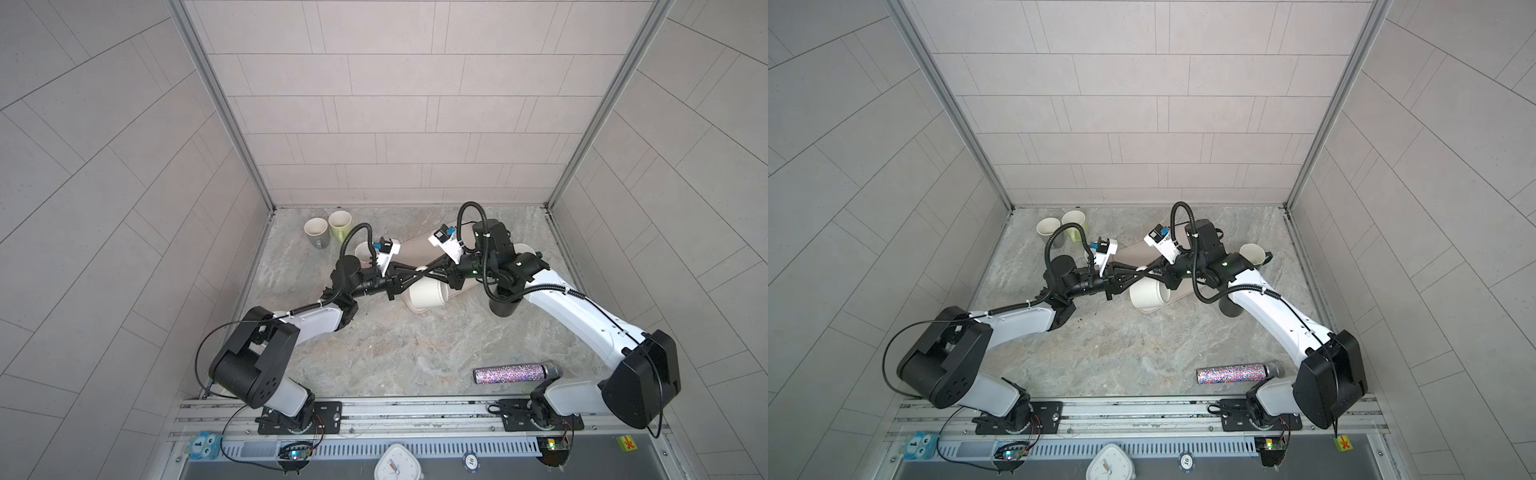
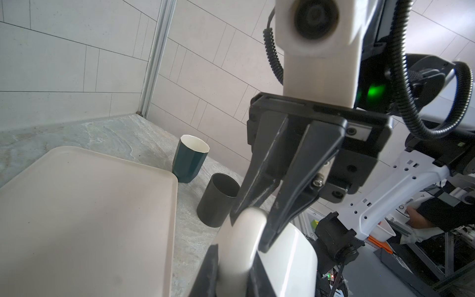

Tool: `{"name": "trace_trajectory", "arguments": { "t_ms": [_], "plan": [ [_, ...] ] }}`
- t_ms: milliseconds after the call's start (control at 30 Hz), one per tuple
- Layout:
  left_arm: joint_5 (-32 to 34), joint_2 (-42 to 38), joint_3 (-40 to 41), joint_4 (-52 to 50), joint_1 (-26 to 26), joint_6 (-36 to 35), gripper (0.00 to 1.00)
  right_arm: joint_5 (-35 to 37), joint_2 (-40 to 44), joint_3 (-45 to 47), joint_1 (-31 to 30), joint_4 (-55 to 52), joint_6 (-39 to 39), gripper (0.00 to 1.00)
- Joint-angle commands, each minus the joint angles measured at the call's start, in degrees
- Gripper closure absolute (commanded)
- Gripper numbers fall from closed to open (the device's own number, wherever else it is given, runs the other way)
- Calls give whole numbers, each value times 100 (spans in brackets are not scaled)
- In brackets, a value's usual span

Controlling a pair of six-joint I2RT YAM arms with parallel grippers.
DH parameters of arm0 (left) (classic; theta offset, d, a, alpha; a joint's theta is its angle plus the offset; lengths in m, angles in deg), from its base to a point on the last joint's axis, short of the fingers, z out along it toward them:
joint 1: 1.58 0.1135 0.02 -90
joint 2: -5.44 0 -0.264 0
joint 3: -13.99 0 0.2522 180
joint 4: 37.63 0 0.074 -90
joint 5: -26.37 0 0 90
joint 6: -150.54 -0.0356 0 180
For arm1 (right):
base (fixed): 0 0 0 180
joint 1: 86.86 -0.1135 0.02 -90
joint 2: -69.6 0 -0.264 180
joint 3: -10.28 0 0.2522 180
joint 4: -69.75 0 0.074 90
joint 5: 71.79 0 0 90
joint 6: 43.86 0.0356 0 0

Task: Turn the mug right side up
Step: Place the mug at the center of the table.

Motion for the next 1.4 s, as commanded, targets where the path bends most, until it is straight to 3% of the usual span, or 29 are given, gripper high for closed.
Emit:
{"name": "trace_trajectory", "arguments": {
  "t_ms": [0, 33, 467, 800, 1100, 1200, 1367],
  "plan": [
    [-285, -90, -205, 241, -75, -27, 96, -95, 170, -41, -2, 669, 71, 100],
    [-250, -122, -202, 207, -75, -45, 100, -90, 167, -32, -3, 683, 69, 100],
    [591, -822, 4, -674, -110, -334, 100, 292, 274, 379, -5, 930, 259, 100],
    [1354, -950, 40, -1506, -235, -621, 100, 389, 315, 999, -6, 1638, 678, 91],
    [2180, -1106, 2, -2296, -286, -835, 100, 624, 241, 1285, -4, 1980, 892, 74],
    [2271, -1168, -5, -2349, -293, -846, 100, 694, 230, 1350, -7, 2038, 910, 62],
    [2477, -1290, -28, -2565, -296, -836, 100, 815, 279, 1368, -6, 2033, 914, 59]
  ]
}}
